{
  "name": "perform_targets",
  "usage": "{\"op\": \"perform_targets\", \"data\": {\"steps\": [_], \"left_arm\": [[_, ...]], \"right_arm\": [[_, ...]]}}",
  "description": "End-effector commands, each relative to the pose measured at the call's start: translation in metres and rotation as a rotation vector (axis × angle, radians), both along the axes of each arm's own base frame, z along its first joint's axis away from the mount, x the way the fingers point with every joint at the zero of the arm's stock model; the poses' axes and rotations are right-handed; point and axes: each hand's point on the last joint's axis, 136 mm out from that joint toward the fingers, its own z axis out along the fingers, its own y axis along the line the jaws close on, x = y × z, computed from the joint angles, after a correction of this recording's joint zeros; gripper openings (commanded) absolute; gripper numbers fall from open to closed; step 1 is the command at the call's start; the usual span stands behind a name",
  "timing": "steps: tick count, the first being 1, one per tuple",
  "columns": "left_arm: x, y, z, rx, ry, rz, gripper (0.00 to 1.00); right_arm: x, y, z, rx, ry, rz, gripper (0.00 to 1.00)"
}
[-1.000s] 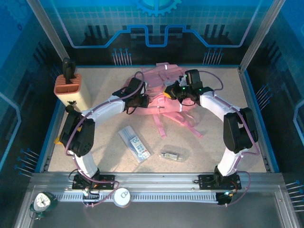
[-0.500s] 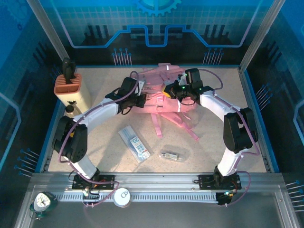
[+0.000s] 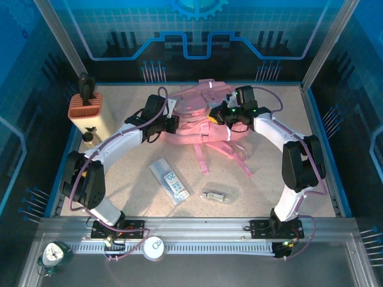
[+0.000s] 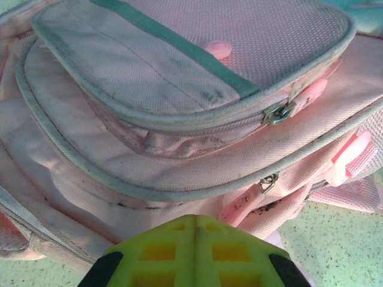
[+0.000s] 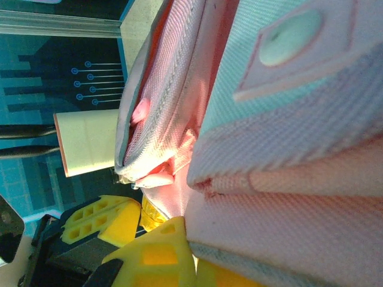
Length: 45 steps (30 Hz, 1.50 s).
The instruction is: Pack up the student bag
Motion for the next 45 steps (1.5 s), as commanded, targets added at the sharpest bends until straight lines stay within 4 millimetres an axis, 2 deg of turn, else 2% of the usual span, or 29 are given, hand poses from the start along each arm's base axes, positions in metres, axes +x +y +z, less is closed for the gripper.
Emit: {"op": "perform_targets", "data": {"steps": [1,3,9,19,25,28,31,32,36,40,45], "left_arm": [[0.003,-0.014,0.013,-0.040,-0.024,-0.059,0.02],[0.004,-0.017,0.007,-0.036,-0.002,-0.068,0.05],[-0.004,-0.030,-0.010,0.038,-0.019,-0.123,0.26],[0.023,-0.023,-0.025,0.140,-0.056,-0.054,0.34],[0.028,-0.036,-0.028,0.114,-0.062,-0.091,0.33],[0.034,-0.040,-0.026,0.142,-0.099,-0.083,0.22],[0.043,-0.025,-0.020,0.201,-0.125,-0.010,0.03],[0.043,-0.022,-0.018,0.206,-0.130,-0.001,0.00],[0.033,-0.016,-0.012,0.194,-0.117,-0.012,0.00],[0.027,0.008,-0.024,0.204,-0.005,0.032,0.00],[0.018,0.028,-0.018,0.241,-0.010,0.069,0.00]], "right_arm": [[0.008,0.013,0.041,0.062,-0.127,0.070,0.00],[0.010,0.013,0.041,0.062,-0.127,0.065,0.00],[0.011,0.016,0.045,0.077,-0.130,0.073,0.00],[0.010,0.019,0.046,0.089,-0.127,0.078,0.00],[0.011,0.023,0.044,0.093,-0.124,0.083,0.00],[0.011,0.025,0.043,0.097,-0.122,0.087,0.00],[0.010,0.021,0.041,0.079,-0.121,0.084,0.00],[0.010,0.019,0.040,0.074,-0.121,0.081,0.00],[0.012,0.006,0.036,0.065,-0.117,0.057,0.00],[0.010,-0.009,0.030,-0.004,-0.110,0.033,0.00],[0.018,-0.033,0.019,-0.046,-0.093,-0.045,0.00]]}}
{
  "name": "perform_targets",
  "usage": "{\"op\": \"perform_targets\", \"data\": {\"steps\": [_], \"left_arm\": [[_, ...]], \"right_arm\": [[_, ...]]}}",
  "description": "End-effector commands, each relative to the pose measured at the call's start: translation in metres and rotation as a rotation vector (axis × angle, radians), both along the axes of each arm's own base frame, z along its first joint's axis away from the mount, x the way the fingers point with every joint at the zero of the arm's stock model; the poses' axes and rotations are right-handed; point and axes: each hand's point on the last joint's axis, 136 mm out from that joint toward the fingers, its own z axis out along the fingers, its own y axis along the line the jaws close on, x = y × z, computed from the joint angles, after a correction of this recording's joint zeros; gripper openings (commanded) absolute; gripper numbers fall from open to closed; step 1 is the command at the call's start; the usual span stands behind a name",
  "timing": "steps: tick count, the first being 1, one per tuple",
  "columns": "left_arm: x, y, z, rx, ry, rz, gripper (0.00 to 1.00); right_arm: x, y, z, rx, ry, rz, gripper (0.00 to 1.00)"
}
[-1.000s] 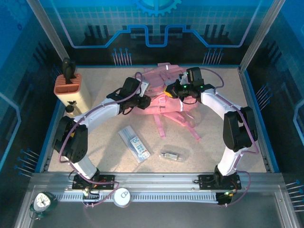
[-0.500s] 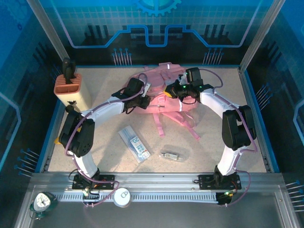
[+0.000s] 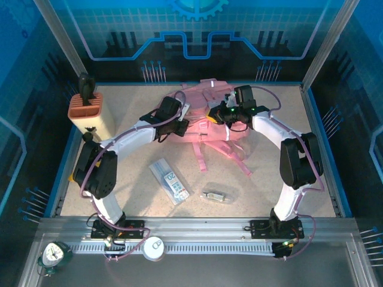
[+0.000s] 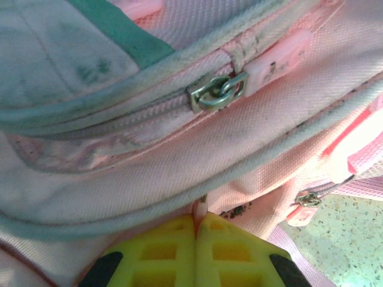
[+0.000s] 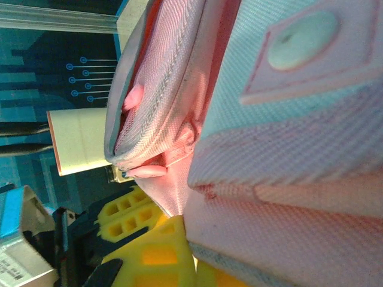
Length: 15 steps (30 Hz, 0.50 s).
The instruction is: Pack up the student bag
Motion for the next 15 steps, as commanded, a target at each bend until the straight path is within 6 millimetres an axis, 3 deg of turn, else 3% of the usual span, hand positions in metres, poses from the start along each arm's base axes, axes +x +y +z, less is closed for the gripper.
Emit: {"op": "perform_targets", "data": {"steps": [1,6,13,15], "left_arm": [[0.003,0.054,0.008,0.085,0.005,0.151,0.00],[-0.004,0.060,0.004,0.110,0.048,0.160,0.00],[-0.020,0.002,0.024,-0.081,0.062,0.048,0.00],[-0.017,-0.009,0.027,-0.108,0.048,0.045,0.06]], "right_arm": [[0.014,-0.034,0.026,-0.033,-0.093,-0.066,0.00],[0.028,-0.048,0.027,-0.078,-0.117,-0.114,0.00],[0.034,-0.034,0.034,-0.019,-0.132,-0.073,0.00],[0.034,-0.031,0.036,-0.011,-0.137,-0.070,0.00]]}}
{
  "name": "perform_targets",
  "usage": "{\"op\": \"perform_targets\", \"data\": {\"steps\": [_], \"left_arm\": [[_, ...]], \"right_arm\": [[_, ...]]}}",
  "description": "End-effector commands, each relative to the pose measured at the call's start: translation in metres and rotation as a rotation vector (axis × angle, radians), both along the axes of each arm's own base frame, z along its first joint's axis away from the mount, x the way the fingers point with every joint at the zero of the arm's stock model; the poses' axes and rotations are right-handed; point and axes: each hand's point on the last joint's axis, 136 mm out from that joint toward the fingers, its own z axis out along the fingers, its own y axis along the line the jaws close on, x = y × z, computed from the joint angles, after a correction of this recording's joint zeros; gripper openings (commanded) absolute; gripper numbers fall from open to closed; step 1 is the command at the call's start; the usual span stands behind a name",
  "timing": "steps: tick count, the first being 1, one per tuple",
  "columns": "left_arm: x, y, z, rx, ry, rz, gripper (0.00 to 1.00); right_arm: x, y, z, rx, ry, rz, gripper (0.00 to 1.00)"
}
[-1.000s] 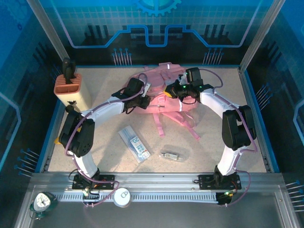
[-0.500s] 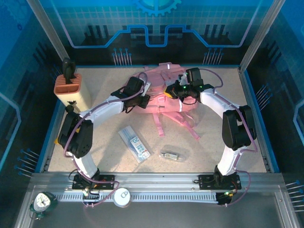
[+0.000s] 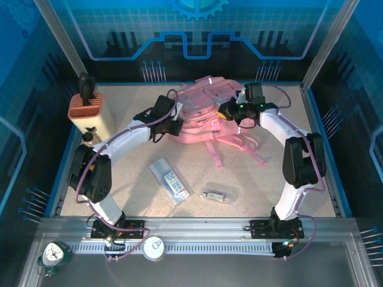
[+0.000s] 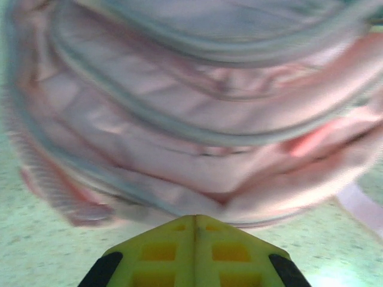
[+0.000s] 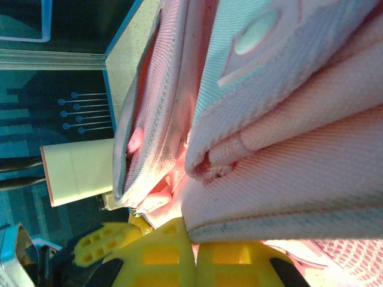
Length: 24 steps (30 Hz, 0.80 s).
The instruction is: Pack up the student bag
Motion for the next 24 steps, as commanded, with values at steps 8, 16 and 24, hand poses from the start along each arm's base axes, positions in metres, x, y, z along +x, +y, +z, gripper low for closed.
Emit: {"op": "perform_targets", "data": {"steps": [8,16,24], "left_arm": [[0.012,-0.052,0.010,-0.019,-0.033,-0.075,0.36],[0.024,-0.060,-0.009,0.039,-0.013,-0.094,0.39],[0.029,-0.078,-0.004,0.023,-0.036,-0.105,0.45]], "right_arm": [[0.013,0.012,0.039,0.057,-0.119,0.034,0.00],[0.012,0.017,0.043,0.078,-0.122,0.038,0.00],[0.012,0.022,0.041,0.092,-0.115,0.043,0.00]]}}
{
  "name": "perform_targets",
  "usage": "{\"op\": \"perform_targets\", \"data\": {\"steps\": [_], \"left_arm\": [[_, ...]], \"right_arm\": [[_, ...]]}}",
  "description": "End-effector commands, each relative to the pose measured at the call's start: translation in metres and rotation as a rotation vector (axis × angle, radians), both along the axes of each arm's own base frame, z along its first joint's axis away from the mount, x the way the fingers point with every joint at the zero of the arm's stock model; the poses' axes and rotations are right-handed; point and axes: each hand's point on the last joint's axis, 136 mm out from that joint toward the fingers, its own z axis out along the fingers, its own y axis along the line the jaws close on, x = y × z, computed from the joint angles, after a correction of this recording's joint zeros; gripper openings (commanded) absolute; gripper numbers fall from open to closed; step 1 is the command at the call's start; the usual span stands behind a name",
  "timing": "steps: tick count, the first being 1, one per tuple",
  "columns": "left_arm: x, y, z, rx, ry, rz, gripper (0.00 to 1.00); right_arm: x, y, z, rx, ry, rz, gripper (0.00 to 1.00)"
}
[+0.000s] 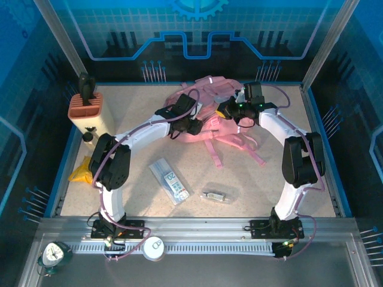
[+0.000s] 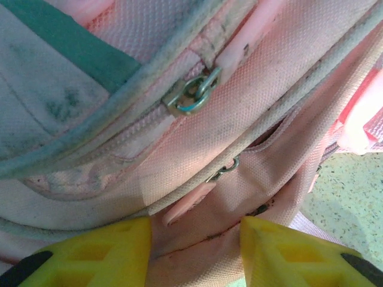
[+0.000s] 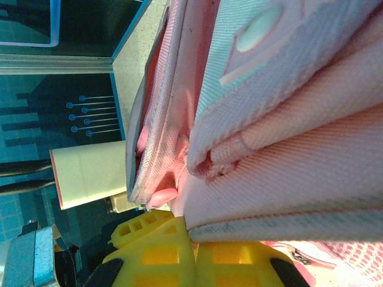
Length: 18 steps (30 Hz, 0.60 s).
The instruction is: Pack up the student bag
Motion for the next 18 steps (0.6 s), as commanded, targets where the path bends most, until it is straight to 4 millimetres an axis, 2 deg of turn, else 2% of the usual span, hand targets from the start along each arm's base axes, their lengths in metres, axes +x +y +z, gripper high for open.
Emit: {"op": "perform_targets", "data": {"steps": [1,4,7,9,11,15,18], "left_arm": [[0.004,-0.017,0.013,-0.015,-0.047,-0.025,0.45],[-0.005,-0.021,0.011,-0.009,-0.027,-0.021,0.45],[-0.007,-0.008,0.007,-0.003,-0.005,0.107,0.42],[-0.010,-0.010,0.003,-0.040,0.027,0.141,0.42],[-0.010,-0.003,0.000,-0.043,0.045,0.213,0.41],[-0.007,-0.007,0.002,-0.093,0.054,0.257,0.42],[0.004,-0.007,0.006,-0.055,0.034,0.262,0.44]], "right_arm": [[0.008,0.018,0.038,0.063,-0.122,0.054,0.00],[0.008,0.018,0.038,0.061,-0.124,0.054,0.00],[0.008,0.018,0.038,0.065,-0.124,0.053,0.00],[0.009,0.017,0.039,0.066,-0.127,0.050,0.00],[0.010,0.018,0.038,0.069,-0.124,0.050,0.00],[0.009,0.018,0.036,0.069,-0.122,0.051,0.00],[0.009,0.020,0.036,0.078,-0.116,0.056,0.00]]}}
